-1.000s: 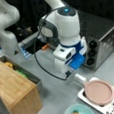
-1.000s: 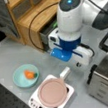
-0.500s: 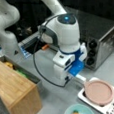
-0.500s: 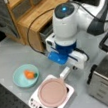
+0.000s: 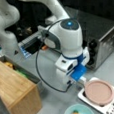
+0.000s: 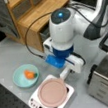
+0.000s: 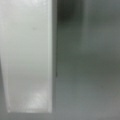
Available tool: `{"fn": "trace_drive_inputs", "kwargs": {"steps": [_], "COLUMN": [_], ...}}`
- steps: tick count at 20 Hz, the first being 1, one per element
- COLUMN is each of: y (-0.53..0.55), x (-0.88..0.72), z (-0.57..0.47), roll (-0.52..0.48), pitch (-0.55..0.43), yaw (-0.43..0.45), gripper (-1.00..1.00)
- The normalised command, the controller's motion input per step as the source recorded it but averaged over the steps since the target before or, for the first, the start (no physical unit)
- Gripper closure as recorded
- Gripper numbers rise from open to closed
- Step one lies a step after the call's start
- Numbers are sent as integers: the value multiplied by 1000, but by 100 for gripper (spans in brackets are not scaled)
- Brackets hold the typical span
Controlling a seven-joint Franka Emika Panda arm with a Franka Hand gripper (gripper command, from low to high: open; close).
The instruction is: Pick up the pan. Place the pan on the table. Pick up the bowl. Place the bowl on the stove.
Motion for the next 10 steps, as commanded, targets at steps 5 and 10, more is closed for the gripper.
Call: {"fn": "trace_drive_inputs", "kwargs": {"steps": [5, 10], "y": [111, 163], "x": [268, 268], "z": [-125, -13], "roll": [-165, -205], "pitch": [61, 85], "yaw": [-106, -34], "gripper": [-100, -100]}}
